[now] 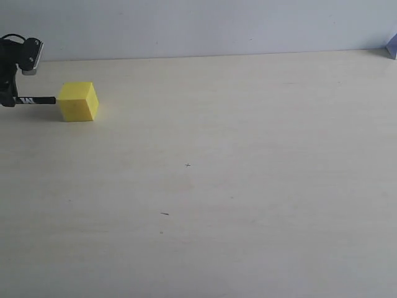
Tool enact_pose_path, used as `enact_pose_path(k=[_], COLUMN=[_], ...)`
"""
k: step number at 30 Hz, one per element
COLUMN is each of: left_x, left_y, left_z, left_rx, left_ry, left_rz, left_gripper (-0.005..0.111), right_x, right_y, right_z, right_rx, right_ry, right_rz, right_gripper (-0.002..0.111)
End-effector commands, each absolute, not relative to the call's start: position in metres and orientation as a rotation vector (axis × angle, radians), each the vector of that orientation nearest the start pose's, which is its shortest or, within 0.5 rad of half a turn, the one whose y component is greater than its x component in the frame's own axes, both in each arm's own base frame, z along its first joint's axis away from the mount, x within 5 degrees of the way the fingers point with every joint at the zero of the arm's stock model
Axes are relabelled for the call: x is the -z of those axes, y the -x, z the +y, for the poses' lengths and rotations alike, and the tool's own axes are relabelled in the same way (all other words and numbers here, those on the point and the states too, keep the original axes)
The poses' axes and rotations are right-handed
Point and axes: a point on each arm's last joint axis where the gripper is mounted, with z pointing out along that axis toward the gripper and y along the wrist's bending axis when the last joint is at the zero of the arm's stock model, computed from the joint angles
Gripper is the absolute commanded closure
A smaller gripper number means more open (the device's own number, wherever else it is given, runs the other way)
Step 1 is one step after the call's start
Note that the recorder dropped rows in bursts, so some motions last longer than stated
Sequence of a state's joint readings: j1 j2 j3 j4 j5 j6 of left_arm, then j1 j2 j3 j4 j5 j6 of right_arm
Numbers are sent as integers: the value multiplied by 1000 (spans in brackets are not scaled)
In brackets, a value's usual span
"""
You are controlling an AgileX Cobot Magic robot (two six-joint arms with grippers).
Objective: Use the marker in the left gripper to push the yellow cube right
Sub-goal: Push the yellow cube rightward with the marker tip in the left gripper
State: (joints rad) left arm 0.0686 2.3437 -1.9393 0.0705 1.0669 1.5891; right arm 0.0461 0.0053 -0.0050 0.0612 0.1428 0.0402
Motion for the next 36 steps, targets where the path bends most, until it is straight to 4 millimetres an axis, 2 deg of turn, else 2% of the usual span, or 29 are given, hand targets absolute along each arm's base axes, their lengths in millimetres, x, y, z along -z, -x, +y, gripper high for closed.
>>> enact_pose_path(k=[1,5,21,24,27,28,29,31,35,36], left_x=[-145,-137,-139,-139,-139,-139,-139,-139,-142,-142], left_y=[-492,-495,-499,-500,-502,-502,-502,-503,-501,-501], left_z=[53,55,52,42,22,6,-1,4,36,38], left_rx=[-183,-168,-185,-142,-111,-103,-101,-117,-138,-137], left_ry=[-2078,-2105,-2097,-2077,-2100,-2134,-2149,-2134,-2038,-2035], left_rz=[2228,2236,2179,2156,2107,2075,2060,2073,2194,2198], left_gripper=[107,107,107,107,107,107,107,107,107,107], right_x=[-201,-201,-201,-201,-201,-201,-201,-201,-201,-201], right_y=[-56,-56,-56,-56,-56,-56,-56,-56,-56,-56], right_z=[3,3,3,3,3,3,3,3,3,3], right_rx=[-119,-119,-119,-119,-119,-119,-119,-119,-119,-119], right_ry=[-36,-36,-36,-36,-36,-36,-36,-36,-36,-36], right_rz=[1619,1619,1619,1619,1619,1619,1619,1619,1619,1619], right_gripper=[108,108,108,108,108,108,108,108,108,108])
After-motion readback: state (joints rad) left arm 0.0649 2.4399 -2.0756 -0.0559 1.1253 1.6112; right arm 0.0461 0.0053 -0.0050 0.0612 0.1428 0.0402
